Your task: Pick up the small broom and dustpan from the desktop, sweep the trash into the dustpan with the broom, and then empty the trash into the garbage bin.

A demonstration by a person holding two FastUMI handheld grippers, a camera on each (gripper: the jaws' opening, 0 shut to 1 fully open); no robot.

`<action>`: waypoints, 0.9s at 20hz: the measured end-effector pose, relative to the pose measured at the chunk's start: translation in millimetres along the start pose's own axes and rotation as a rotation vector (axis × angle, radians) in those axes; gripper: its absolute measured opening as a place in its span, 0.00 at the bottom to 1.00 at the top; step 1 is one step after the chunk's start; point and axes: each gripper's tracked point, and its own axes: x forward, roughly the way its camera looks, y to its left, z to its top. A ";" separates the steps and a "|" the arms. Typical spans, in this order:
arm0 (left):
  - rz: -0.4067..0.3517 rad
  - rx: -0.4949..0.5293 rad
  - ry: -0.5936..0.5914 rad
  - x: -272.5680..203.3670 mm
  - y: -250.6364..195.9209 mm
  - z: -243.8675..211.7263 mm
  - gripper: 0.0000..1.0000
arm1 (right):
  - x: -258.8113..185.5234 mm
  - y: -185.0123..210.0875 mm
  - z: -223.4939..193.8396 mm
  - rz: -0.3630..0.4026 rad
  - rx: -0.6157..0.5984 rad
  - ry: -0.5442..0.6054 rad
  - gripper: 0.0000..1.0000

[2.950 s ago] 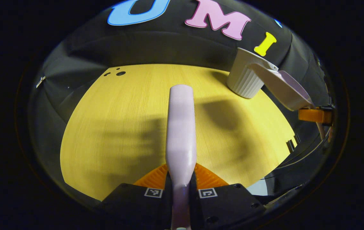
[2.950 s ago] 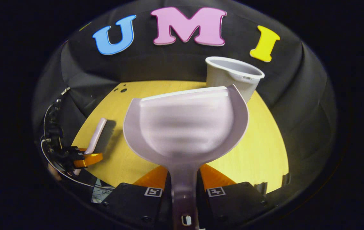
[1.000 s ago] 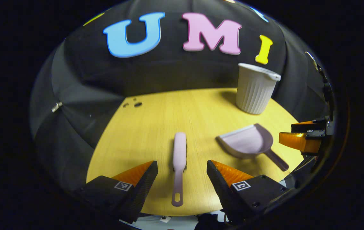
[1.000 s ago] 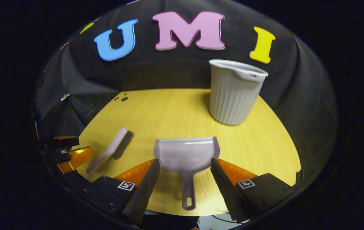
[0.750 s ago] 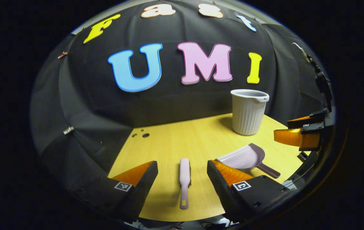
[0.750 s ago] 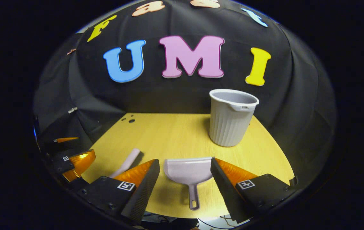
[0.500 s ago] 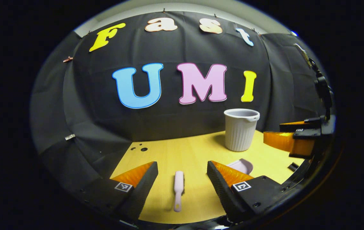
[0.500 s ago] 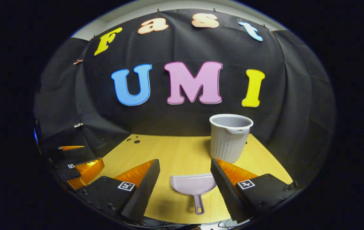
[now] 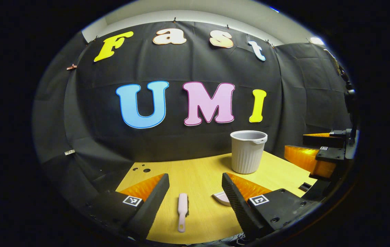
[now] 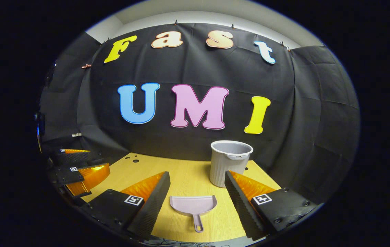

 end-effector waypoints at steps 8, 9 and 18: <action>0.068 -0.024 0.043 11.1 35.1 -10.2 0.98 | 18.6 14.0 9.2 0.061 -0.010 0.015 0.98; 0.069 -0.026 0.054 11.3 35.8 -12.9 0.98 | 19.7 15.0 9.7 0.067 -0.007 0.019 0.98; 0.109 -0.018 0.075 0.7 48.0 -24.4 0.98 | 28.1 17.0 2.9 0.072 0.032 0.040 0.98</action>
